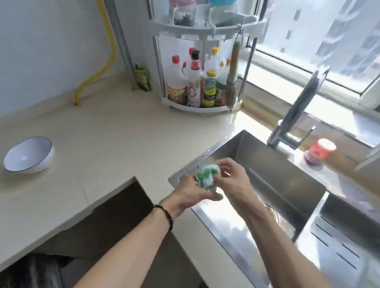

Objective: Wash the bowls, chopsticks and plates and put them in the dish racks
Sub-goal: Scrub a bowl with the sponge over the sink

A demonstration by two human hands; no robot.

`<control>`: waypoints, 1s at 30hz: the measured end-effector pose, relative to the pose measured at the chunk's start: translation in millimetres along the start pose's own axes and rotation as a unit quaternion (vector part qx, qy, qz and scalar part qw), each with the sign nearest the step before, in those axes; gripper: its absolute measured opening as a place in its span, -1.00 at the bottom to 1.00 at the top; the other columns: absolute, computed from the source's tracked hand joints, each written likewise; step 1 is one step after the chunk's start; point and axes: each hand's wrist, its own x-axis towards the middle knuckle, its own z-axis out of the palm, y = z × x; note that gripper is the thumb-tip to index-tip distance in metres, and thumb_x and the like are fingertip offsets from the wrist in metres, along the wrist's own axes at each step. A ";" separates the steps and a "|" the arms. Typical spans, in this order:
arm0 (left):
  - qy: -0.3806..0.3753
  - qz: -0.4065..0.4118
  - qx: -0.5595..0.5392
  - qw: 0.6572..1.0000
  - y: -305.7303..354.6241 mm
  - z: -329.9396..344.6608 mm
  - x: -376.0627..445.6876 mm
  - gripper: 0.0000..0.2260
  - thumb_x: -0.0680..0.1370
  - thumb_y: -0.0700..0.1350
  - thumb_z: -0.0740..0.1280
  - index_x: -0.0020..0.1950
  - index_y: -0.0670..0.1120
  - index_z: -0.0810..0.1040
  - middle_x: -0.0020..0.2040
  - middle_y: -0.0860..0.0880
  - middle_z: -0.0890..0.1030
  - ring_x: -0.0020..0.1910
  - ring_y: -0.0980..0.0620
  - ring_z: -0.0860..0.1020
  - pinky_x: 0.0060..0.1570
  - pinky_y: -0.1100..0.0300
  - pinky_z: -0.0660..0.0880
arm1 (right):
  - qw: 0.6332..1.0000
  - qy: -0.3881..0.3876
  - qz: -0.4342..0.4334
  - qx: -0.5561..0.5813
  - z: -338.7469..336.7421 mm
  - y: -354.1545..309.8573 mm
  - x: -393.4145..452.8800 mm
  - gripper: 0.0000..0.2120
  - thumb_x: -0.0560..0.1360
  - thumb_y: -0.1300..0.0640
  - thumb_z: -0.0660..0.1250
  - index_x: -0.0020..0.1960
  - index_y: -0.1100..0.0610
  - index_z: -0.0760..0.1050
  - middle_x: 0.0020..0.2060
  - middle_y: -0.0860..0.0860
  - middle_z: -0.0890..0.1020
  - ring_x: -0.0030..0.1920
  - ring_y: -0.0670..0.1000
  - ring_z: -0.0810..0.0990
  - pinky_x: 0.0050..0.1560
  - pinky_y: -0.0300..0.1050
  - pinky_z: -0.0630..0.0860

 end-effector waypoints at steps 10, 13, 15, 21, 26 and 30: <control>-0.026 -0.125 0.130 0.983 19.3 10.0 48.5 -0.72 0.37 -0.37 0.50 -0.02 -0.11 0.56 -0.32 -0.01 0.51 -0.44 0.11 0.33 -0.45 0.24 0.28 | 0.775 -0.063 -0.261 -0.573 -53.3 51.9 5.8 0.05 0.28 0.33 0.44 0.62 -0.01 -0.03 0.45 0.24 0.40 0.14 0.20 0.58 0.08 0.10 0.57; -0.156 -0.144 0.209 0.954 28.0 34.2 55.1 -0.77 0.42 -0.40 0.38 -0.16 -0.10 0.44 -0.42 -0.01 0.31 -0.48 0.11 0.19 -0.48 0.23 0.13 | 0.682 -0.007 -0.350 -0.642 -57.9 50.8 12.7 -0.08 0.19 0.29 0.53 0.50 0.17 0.26 0.02 0.24 0.58 -0.22 0.16 0.58 -0.22 0.01 0.51; -0.145 -0.122 0.270 0.944 27.5 50.3 61.4 -0.72 0.41 -0.42 0.35 -0.29 -0.09 0.36 -0.46 0.02 0.26 -0.48 0.09 0.18 -0.49 0.23 0.11 | 0.677 0.018 -0.351 -0.647 -62.7 45.0 18.5 -0.49 0.11 0.28 0.56 0.04 0.23 0.52 -0.36 0.10 0.49 -0.49 0.11 0.46 -0.44 -0.11 0.26; 0.044 0.031 0.570 0.820 11.0 72.9 71.3 -0.97 0.46 -0.18 0.30 -0.16 -0.08 0.52 -0.33 0.01 0.53 -0.23 -0.12 0.56 -0.32 0.15 0.39 | 0.718 -0.026 -0.167 -0.675 -66.8 42.5 32.6 -0.67 0.27 0.27 0.43 -0.17 0.13 0.28 -0.39 0.14 0.53 -0.37 0.24 0.52 -0.48 -0.10 0.05; 0.107 0.213 0.662 0.710 -3.3 73.8 84.7 -0.85 0.38 -0.27 0.40 -0.09 -0.16 0.50 -0.32 -0.14 0.62 -0.36 -0.21 0.62 -0.41 0.12 0.33 | 0.805 -0.048 -0.032 -0.590 -73.9 38.3 36.6 -0.79 0.43 0.28 0.28 0.05 0.13 0.50 -0.08 0.14 0.60 -0.03 0.23 0.59 -0.22 -0.07 0.35; 0.107 0.168 0.664 0.721 -2.4 80.5 95.1 -0.82 0.38 -0.19 0.44 -0.14 -0.11 0.45 -0.33 -0.11 0.60 -0.36 -0.19 0.60 -0.40 0.11 0.40 | 0.830 -0.043 -0.003 -0.557 -84.5 49.0 44.2 -0.83 0.41 0.30 0.24 -0.05 0.12 0.33 -0.28 0.04 0.41 -0.19 0.22 0.45 -0.31 -0.07 0.27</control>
